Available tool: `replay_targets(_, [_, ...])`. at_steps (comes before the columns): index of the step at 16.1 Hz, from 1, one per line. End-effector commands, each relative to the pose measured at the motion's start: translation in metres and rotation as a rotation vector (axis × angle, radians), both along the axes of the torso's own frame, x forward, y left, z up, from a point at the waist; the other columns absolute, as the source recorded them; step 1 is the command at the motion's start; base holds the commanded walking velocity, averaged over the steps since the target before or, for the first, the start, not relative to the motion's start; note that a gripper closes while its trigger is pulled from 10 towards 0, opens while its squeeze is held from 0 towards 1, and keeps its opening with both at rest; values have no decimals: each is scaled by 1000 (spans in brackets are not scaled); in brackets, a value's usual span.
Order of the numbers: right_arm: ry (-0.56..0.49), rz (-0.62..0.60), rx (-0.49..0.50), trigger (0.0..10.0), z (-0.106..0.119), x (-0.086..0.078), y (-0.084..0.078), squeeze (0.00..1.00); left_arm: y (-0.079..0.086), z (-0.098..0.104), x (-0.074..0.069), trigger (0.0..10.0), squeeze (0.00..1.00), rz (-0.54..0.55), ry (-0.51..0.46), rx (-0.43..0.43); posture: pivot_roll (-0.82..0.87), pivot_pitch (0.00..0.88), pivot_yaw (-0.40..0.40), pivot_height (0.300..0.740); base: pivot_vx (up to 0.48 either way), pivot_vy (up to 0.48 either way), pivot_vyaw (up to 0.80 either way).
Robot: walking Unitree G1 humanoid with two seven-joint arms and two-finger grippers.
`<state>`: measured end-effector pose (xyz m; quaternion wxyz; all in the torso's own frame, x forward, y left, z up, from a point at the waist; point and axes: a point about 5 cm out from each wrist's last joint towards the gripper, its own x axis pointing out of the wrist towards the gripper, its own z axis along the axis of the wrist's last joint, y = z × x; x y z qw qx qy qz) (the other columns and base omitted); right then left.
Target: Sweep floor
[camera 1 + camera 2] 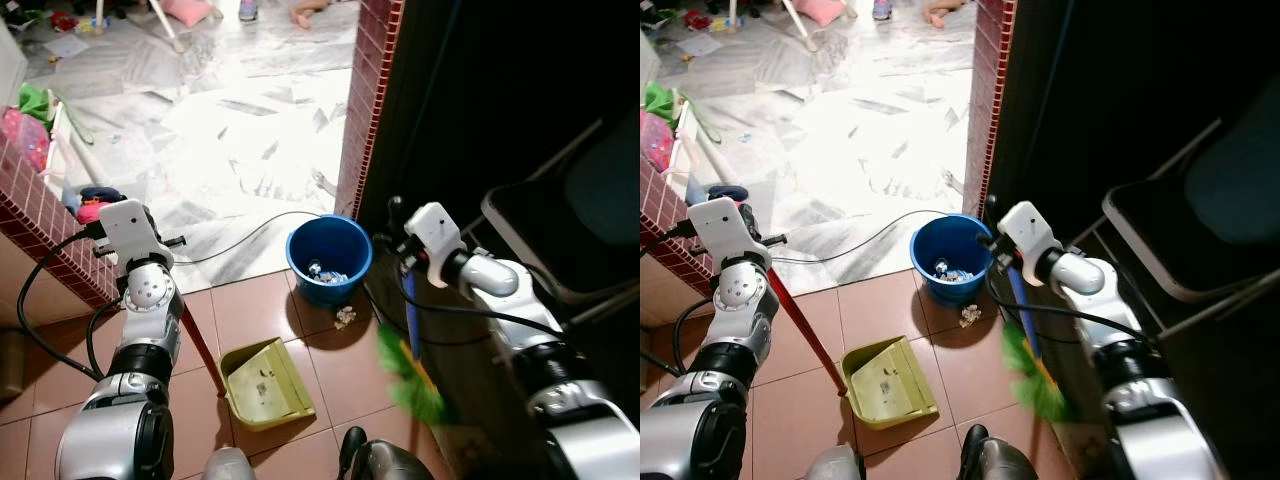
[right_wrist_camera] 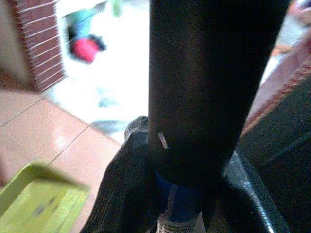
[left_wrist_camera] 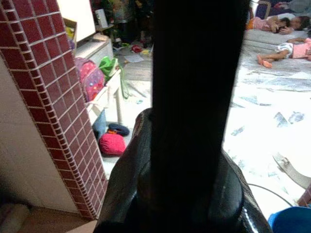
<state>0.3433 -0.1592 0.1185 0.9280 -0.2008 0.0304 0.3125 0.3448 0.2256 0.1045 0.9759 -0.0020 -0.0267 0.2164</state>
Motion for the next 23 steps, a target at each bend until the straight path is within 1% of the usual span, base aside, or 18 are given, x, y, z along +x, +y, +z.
replay_targets(1, [-124, -11, -10, 10000, 20, 7, 1, 0, -1, 9, 5, 10000, 0, -9, -29, 5, -17, 109, -10, 740, 0, 0, 0])
replay_targets(2, [-177, -21, 1, 10000, 23, 10, 12, 0, -4, 14, 9, 10000, 0, -17, -36, 2, -9, 111, -8, 740, 0, 0, 0])
replay_targets(3, [-205, -32, 5, 10000, 26, 12, 17, 0, -6, 18, 11, 10000, 0, -27, -47, 9, -8, 112, -7, 740, 0, 0, 0])
replay_targets(5, [-273, -47, 37, 10000, 34, 14, 22, 0, -8, 21, 13, 10000, 0, -38, -56, 15, -7, 114, -3, 740, 0, 0, 0])
replay_targets(6, [-296, -51, 70, 10000, 37, 14, 25, 0, -8, 20, 13, 10000, 0, -40, -56, 14, -8, 117, -1, 740, 0, 0, 0])
replay_targets(8, [-311, -54, 174, 10000, 39, 13, 32, 0, -9, 18, 12, 10000, 0, -41, -52, 12, -1, 118, 0, 740, 0, 0, 0])
replay_targets(9, [-305, -49, 259, 10000, 39, 11, 34, 0, -10, 17, 12, 10000, 0, -41, -53, 12, 3, 117, 0, 740, 0, 0, 0])
replay_targets(10, [-288, -42, 348, 10000, 38, 10, 37, 0, -10, 16, 11, 10000, 0, -40, -51, 10, 4, 118, 1, 740, 0, 0, 0])
replay_targets(11, [-259, -39, 410, 10000, 36, 9, 39, 0, -9, 16, 11, 10000, 0, -40, -49, 9, 4, 118, 1, 740, 0, 0, 0])
replay_targets(12, [-211, -26, 489, 10000, 31, 8, 42, 0, -9, 15, 10, 10000, 0, -38, -44, 8, 6, 117, 1, 740, 0, 0, 0])
replay_targets(14, [-187, -21, 521, 10000, 28, 7, 44, 0, -8, 15, 11, 10000, 0, -36, -42, 9, 6, 116, 2, 740, 0, 0, 0])
replay_targets(15, [-155, -7, 558, 10000, 25, 5, 47, 0, -9, 15, 11, 10000, 0, -34, -42, 9, 6, 114, 2, 740, 0, 0, 0])
replay_targets(17, [-101, 53, 582, 10000, 20, 1, 52, 0, -9, 16, 12, 10000, 0, -32, -40, 9, -2, 109, -1, 740, 0, 0, 0])
replay_targets(19, [-3, 156, 607, 10000, 16, -6, 56, 0, -8, 15, 12, 10000, 0, -30, -37, 8, -8, 104, -6, 740, 0, 0, 0])
replay_targets(20, [12, 182, 610, 10000, 16, -8, 57, 0, -8, 15, 12, 10000, 0, -30, -36, 7, -9, 104, -8, 740, 0, 0, 0])
replay_targets(21, [89, 320, 607, 10000, 15, -19, 60, 0, -8, 14, 12, 10000, 0, -25, -30, 7, -14, 103, -10, 740, 0, 0, 0])
replay_targets(22, [113, 359, 603, 10000, 15, -22, 61, 0, -8, 13, 11, 10000, 0, -24, -28, 7, -17, 100, -12, 740, 0, 0, 0])
replay_targets(23, [155, 453, 555, 10000, 14, -31, 59, 0, -7, 12, 11, 10000, 0, -8, -18, 11, -20, 99, -13, 740, 0, 0, 0])
